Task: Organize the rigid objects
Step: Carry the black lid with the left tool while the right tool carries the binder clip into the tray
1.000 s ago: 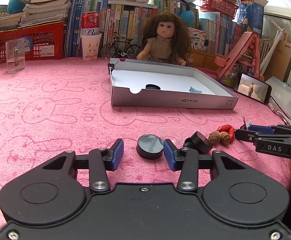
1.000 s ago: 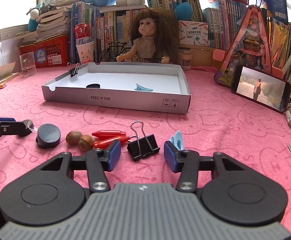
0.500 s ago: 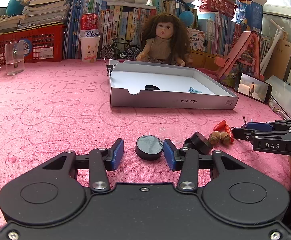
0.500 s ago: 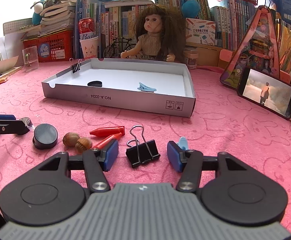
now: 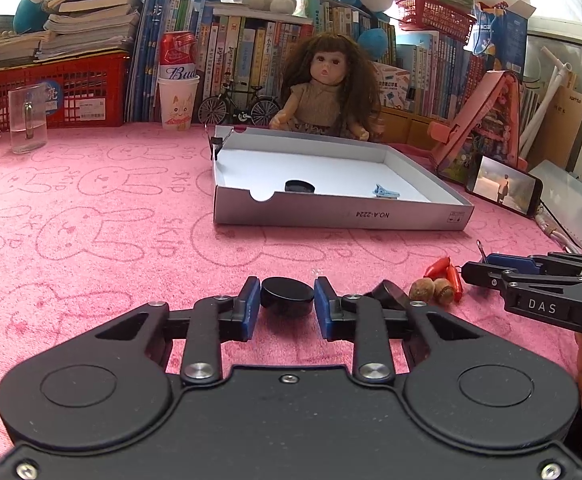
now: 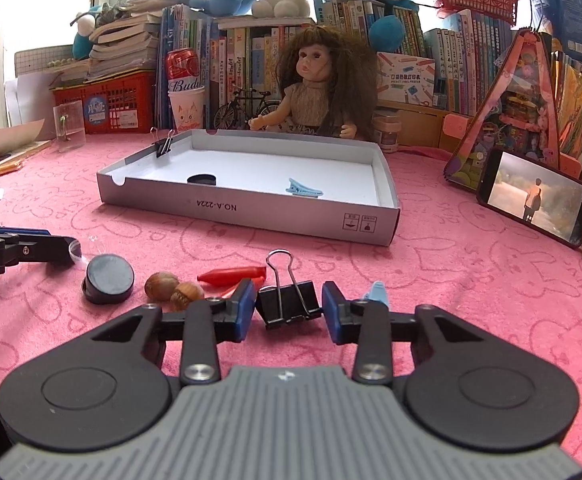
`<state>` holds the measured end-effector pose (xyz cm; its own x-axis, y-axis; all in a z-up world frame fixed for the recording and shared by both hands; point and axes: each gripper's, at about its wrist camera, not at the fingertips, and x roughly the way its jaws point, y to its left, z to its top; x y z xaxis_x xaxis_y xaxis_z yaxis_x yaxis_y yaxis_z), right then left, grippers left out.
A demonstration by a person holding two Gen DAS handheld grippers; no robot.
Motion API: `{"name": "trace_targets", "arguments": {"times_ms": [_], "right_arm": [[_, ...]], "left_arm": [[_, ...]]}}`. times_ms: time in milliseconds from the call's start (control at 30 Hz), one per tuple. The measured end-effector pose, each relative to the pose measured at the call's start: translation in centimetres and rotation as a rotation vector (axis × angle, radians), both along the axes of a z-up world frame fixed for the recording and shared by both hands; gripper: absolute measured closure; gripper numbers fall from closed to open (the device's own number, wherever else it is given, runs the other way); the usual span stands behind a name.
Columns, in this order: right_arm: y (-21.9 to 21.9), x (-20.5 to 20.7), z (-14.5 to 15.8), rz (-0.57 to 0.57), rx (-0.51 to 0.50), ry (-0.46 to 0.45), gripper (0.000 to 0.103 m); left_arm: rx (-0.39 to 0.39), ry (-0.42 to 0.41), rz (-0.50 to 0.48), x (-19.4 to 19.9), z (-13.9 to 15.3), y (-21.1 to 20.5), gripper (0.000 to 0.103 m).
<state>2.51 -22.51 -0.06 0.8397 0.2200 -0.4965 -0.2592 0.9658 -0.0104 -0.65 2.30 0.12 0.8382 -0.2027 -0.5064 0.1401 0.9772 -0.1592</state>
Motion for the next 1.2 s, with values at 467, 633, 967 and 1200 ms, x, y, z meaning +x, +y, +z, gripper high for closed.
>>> {"name": "trace_targets", "arguments": {"times_ms": [467,633,967,1200], "right_arm": [[-1.1,2.5,1.6,-0.144,0.103,0.018,0.061],[-1.6,3.7,2.4,-0.159,0.144,0.018,0.061],[-1.6,6.3,3.4,-0.176,0.192,0.02,0.061],[-1.7,9.4,3.9,-0.186,0.196,0.042,0.061]], "left_arm": [[-0.037,-0.018,0.036,3.3,2.0,0.3,0.076],[-0.051,-0.015,0.041,4.9,2.8,0.2,0.076],[-0.058,-0.035,0.045,8.6,4.2,-0.4,0.076],[-0.047,-0.008,0.059,12.5,4.0,-0.6,0.076]]}}
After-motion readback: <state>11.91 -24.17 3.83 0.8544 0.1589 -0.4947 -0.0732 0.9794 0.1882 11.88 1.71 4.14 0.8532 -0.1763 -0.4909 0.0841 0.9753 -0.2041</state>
